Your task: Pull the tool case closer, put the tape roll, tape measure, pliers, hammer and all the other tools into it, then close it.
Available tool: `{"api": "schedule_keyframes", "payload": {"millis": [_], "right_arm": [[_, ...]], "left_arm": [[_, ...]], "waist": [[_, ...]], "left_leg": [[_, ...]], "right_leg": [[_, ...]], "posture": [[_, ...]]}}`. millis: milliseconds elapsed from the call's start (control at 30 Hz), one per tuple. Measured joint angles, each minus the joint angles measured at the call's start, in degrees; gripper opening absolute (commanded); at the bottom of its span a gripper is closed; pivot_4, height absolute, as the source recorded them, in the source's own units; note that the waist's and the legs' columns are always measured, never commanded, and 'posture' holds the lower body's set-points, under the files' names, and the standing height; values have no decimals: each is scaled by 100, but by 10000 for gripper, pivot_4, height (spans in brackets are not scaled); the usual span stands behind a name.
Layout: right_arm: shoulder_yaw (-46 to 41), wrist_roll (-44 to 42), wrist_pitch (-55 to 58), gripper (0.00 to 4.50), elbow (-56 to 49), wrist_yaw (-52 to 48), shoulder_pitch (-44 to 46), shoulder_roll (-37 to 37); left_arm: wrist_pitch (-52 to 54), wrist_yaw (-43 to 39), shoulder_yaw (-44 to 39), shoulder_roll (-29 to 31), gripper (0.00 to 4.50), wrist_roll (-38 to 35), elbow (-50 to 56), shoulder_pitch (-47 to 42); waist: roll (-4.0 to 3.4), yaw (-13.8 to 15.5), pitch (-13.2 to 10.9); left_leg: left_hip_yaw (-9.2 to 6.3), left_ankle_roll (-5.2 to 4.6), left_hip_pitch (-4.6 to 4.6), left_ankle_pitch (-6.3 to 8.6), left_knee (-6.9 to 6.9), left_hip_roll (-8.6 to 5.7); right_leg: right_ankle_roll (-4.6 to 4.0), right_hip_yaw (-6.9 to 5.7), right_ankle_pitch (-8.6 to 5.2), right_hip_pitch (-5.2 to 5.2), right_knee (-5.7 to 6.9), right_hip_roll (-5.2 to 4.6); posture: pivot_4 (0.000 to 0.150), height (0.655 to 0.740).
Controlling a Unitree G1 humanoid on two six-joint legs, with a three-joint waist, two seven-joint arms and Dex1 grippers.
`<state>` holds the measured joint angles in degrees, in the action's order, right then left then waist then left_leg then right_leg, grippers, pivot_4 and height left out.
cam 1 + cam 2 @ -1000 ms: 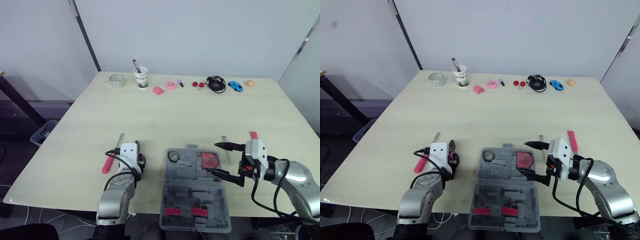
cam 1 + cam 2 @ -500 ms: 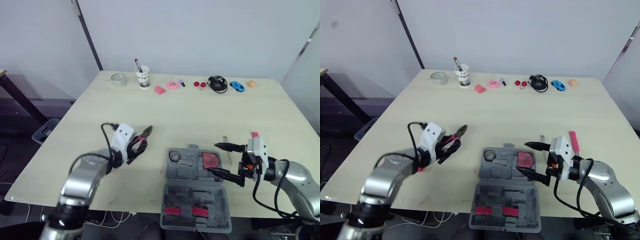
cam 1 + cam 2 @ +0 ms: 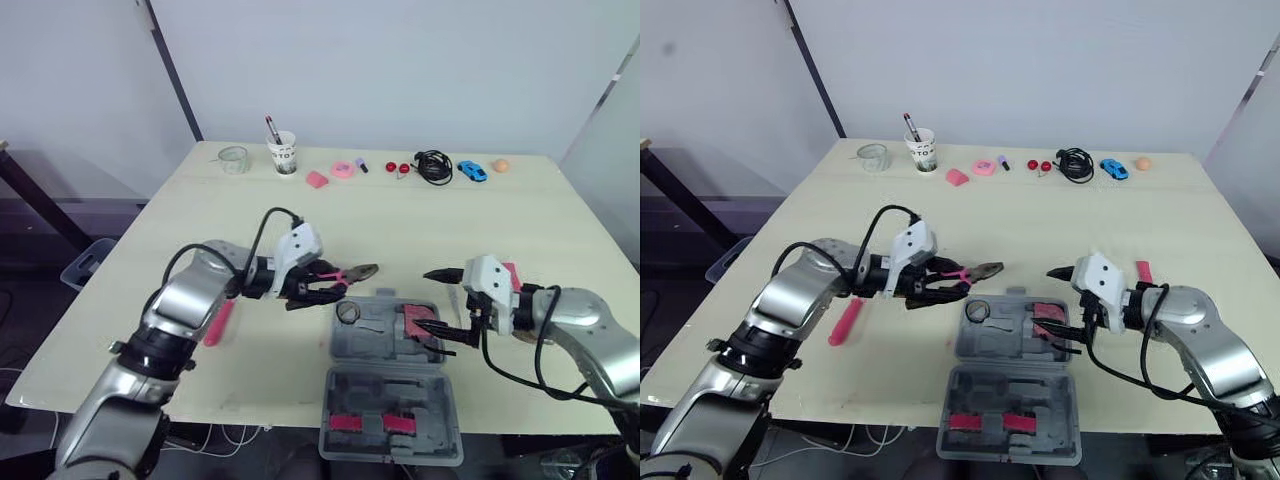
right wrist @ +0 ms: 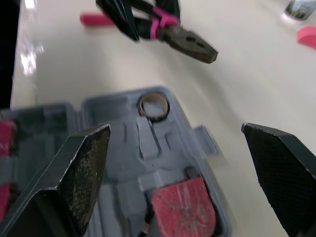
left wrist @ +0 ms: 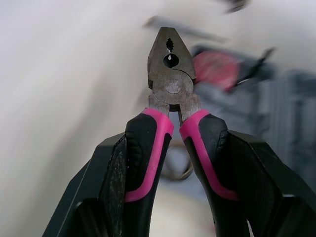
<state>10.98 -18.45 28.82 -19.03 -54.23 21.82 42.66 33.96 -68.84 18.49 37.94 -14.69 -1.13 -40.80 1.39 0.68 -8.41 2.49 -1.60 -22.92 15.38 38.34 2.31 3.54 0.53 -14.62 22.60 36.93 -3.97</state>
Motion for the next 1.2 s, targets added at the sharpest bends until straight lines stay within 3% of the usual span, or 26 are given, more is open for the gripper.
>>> {"api": "schedule_keyframes", "payload": {"millis": [267, 800, 933, 967, 1100, 1200], "right_arm": [[763, 363, 969, 45000, 10, -172, 954, 58], [1493, 755, 1596, 45000, 145, -358, 1352, -199], [1509, 803, 1588, 33148, 211, -361, 1365, -268], [1512, 855, 1572, 27075, 252, -358, 1406, -297], [1528, 943, 1474, 9684, 352, -381, 1479, -358], [1556, 974, 1455, 9737, 366, -393, 1478, -372]], "left_arm": [[-772, -773, 603, -368, 25225, 386, -736, -411], [-1073, -1036, 685, -851, 25225, 655, -1185, -641], [-1075, -1041, 685, -863, 25225, 671, -1223, -642], [-1077, -1052, 685, -865, 25225, 678, -1267, -643], [-1104, -1112, 686, -876, 25225, 739, -1293, -644], [-1110, -1147, 686, -876, 25225, 783, -1299, -643]], "waist": [[0, 1, 0], [1, -10, -1], [1, 4, -1], [1, 1, -1], [1, -1, -1], [1, 1, -1]], "left_leg": [[-4, 0, -8, 0, 0, 0], [-11, -1, -12, 0, 5, 0], [-11, -1, -13, 0, 6, 0], [-10, -1, -13, 0, 6, 0], [-12, -1, -13, 0, 5, 0], [-12, -1, -13, 0, 6, 0]], "right_leg": [[0, -1, 0, 9, 2, 2], [1, -1, 0, 9, 9, 5], [1, -1, 0, 9, 8, 5], [1, 0, 0, 9, 8, 5], [1, -2, 0, 9, 9, 5], [1, -2, 0, 9, 9, 5]], "posture": [[1500, 7400], [1500, 7400], [1500, 7400], [1500, 7400], [1500, 7400], [1500, 7400]]}}
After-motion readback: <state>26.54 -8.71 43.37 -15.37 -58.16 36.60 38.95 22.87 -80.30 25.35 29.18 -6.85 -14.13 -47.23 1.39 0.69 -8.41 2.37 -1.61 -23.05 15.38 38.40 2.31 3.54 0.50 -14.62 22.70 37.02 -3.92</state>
